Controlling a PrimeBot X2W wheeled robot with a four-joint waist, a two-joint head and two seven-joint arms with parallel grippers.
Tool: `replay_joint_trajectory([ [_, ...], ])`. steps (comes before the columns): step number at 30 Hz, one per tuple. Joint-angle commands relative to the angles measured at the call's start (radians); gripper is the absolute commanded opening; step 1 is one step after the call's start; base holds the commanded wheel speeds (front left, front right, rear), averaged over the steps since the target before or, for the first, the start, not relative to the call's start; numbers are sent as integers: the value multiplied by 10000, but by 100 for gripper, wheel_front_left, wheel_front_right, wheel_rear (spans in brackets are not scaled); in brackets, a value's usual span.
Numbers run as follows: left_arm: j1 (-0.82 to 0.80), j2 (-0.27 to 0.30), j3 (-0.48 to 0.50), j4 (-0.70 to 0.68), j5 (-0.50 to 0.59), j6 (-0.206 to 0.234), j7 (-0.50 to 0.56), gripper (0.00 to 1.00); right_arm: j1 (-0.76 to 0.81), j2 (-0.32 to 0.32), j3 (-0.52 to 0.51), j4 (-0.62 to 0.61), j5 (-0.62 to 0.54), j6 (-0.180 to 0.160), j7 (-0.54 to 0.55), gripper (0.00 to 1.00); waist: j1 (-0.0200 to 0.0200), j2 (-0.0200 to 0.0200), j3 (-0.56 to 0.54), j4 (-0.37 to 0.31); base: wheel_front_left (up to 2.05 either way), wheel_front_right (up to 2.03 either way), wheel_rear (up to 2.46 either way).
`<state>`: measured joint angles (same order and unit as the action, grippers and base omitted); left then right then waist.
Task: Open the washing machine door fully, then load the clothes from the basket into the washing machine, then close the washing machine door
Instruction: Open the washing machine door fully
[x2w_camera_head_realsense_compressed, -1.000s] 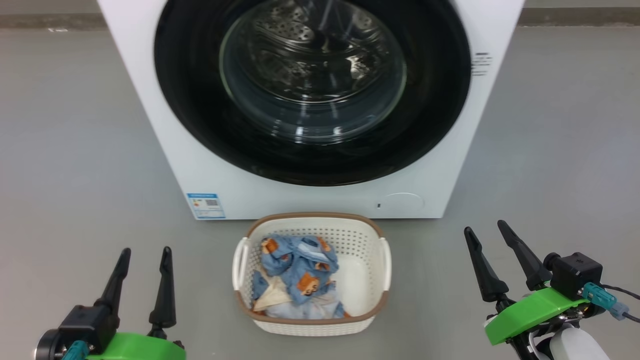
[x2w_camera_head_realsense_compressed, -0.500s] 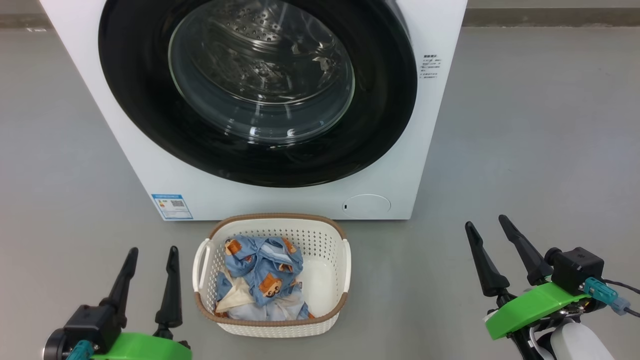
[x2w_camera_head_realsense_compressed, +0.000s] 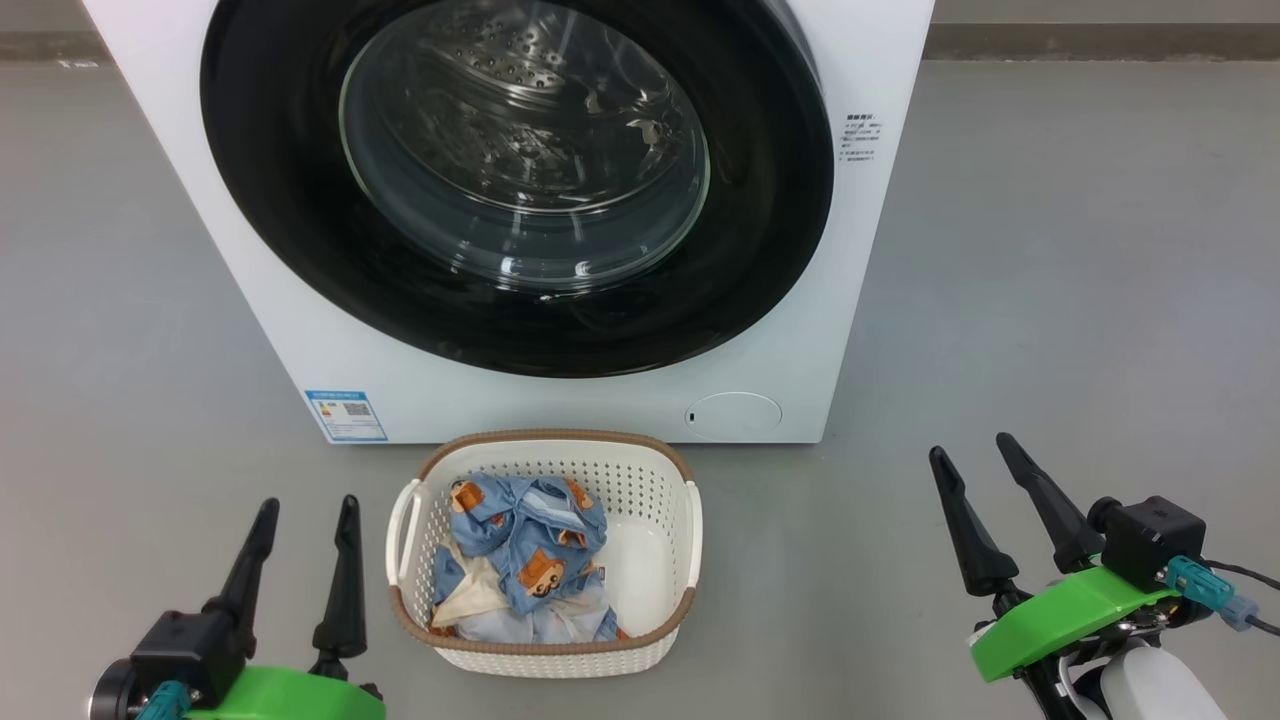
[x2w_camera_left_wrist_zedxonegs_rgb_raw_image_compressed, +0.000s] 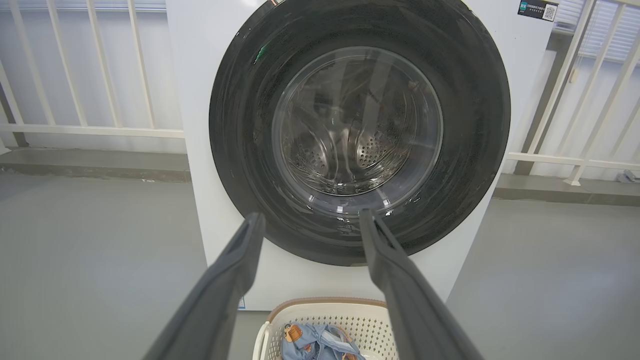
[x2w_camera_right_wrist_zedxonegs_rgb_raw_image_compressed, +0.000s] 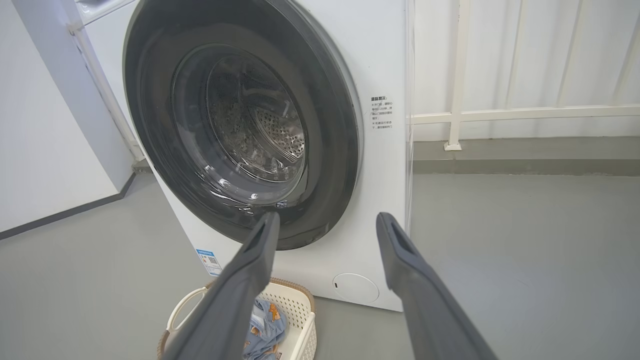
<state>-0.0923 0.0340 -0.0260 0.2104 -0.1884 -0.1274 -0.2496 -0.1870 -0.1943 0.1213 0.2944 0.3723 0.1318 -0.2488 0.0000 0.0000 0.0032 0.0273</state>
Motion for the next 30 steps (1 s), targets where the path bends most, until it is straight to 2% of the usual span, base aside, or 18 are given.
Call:
replay_joint_trajectory([
  [1, -297, 184, 295, -202, -127, -33, -122, 100, -298, -121, 279, -197, -6, -11, -130, 100, 0, 0, -1, 4, 0, 0, 0],
  [30, -307, 190, 329, -23, 131, -33, -122, 100, -353, -89, 243, -123, 23, -11, -130, 100, 0, 0, 65, 43, 0, 0, 0],
])
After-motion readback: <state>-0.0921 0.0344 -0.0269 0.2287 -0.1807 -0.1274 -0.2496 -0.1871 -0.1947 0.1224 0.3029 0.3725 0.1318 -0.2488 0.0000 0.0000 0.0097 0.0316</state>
